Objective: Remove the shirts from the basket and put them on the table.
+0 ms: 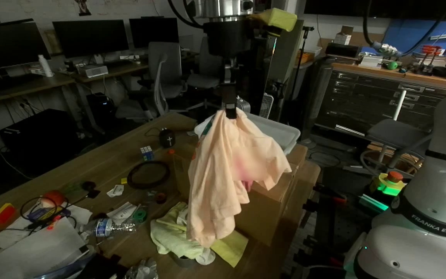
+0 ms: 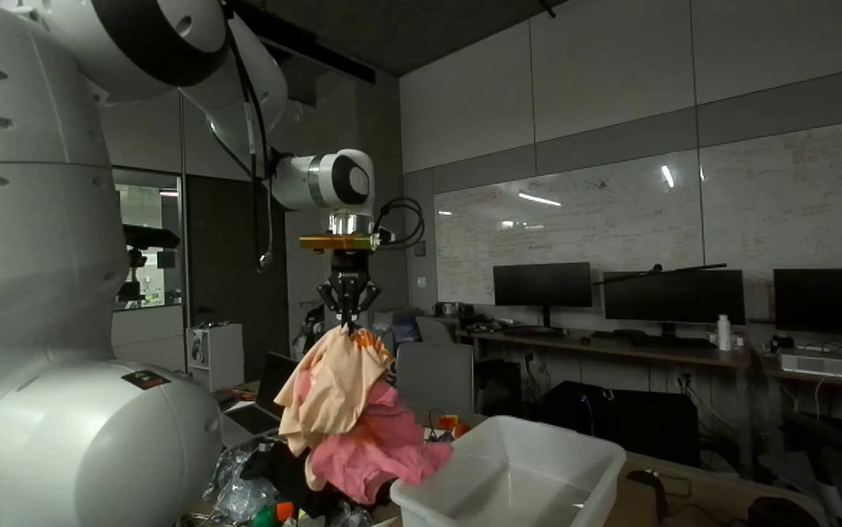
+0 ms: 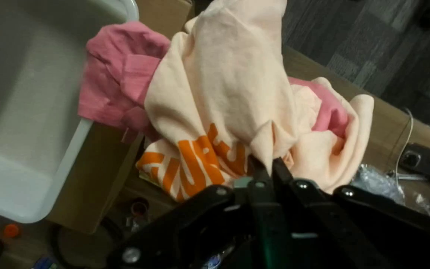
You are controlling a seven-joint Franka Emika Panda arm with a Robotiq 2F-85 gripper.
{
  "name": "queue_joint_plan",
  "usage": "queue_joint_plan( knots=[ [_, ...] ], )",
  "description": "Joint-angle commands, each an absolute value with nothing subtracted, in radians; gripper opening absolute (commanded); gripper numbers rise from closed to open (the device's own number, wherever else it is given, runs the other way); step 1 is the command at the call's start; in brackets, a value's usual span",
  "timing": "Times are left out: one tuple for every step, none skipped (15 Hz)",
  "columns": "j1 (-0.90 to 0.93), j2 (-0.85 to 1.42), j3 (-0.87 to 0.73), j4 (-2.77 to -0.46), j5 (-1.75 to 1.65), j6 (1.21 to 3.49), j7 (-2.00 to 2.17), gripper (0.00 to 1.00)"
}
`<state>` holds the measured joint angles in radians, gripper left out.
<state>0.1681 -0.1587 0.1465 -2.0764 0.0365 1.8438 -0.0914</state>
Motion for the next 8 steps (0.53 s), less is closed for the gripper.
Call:
queue_joint_plan(
  knots=[
    [0.165,-0.137,0.168,-2.039,0.052,1.956,0.076,0.02],
    [0.164,-0.137,0.174,-2.045,0.044,1.999,0.122,0.02],
    [0.165,-0.138,0.18,-2.051,0.039,2.042,0.169,0.02],
    [0.166,-0.139,0.188,-2.056,0.031,2.083,0.218,0.02],
    [0.167,-0.141,0.196,-2.063,0.022,2.127,0.266,0.02],
    [0.169,-0.145,0.206,-2.07,0.011,2.17,0.317,0.02],
    [0.17,-0.147,0.218,-2.075,-0.008,2.212,0.371,0.02],
    [0.172,-0.149,0.228,-2.077,-0.022,2.238,0.409,0.02]
  ],
)
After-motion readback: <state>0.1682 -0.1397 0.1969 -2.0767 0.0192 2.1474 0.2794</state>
